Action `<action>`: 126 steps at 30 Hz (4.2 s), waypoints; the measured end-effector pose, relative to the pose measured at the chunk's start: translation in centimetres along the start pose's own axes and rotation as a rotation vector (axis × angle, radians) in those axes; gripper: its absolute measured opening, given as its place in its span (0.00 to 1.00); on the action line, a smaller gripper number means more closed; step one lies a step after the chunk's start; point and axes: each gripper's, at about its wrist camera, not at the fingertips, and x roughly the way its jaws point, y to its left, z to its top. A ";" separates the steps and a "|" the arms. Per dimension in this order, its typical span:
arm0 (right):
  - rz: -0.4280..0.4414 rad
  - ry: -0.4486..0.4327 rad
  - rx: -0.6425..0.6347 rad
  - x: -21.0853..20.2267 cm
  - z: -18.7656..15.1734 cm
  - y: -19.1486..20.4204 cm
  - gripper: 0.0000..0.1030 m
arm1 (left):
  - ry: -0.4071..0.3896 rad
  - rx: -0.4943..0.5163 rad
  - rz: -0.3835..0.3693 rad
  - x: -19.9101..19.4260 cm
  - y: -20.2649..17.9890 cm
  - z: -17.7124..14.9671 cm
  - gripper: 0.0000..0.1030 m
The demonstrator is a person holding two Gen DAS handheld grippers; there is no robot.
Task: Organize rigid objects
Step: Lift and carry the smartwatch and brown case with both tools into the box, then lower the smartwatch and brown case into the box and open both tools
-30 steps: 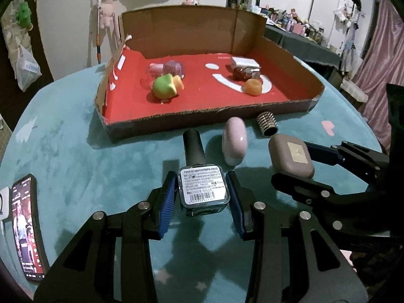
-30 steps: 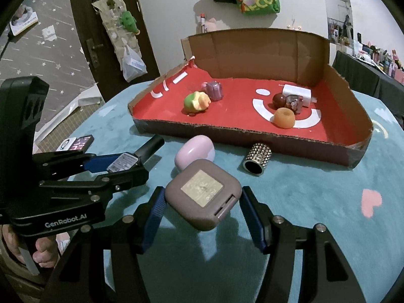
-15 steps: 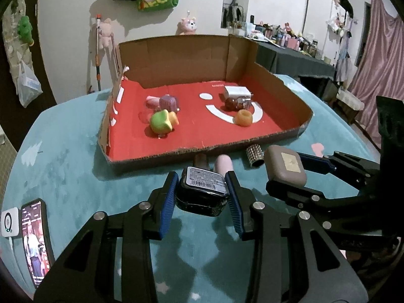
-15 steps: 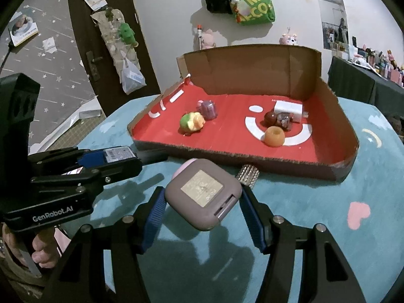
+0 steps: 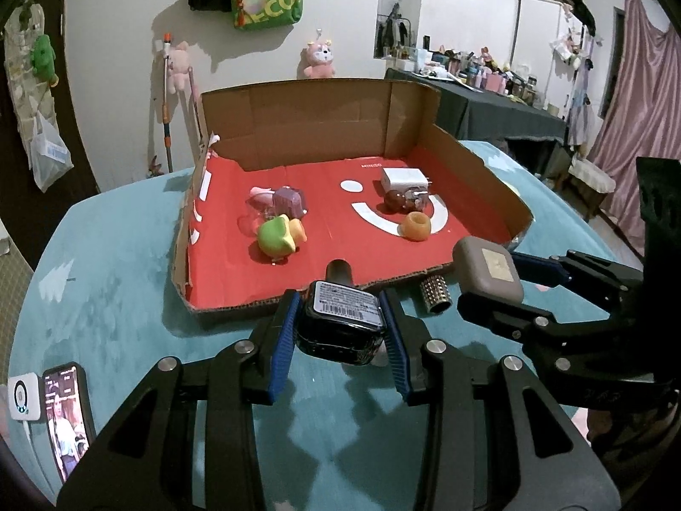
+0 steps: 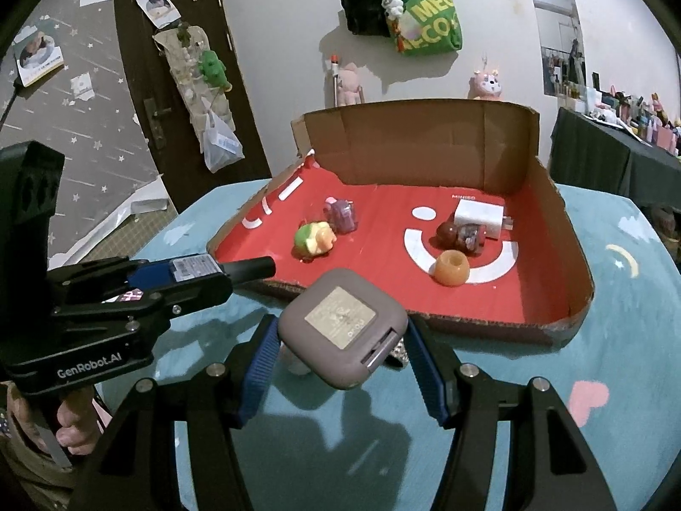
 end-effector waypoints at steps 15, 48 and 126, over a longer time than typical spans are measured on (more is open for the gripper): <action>-0.001 0.023 0.025 1.6 2.2 -2.2 0.61 | 0.022 0.000 -0.010 2.5 0.2 2.2 0.35; 0.008 0.189 0.068 9.3 4.8 -5.3 0.61 | 0.169 -0.033 -0.073 10.1 2.1 4.3 0.35; -0.134 0.246 0.082 12.1 4.2 -8.2 0.61 | 0.253 -0.091 0.003 14.6 3.9 3.9 0.50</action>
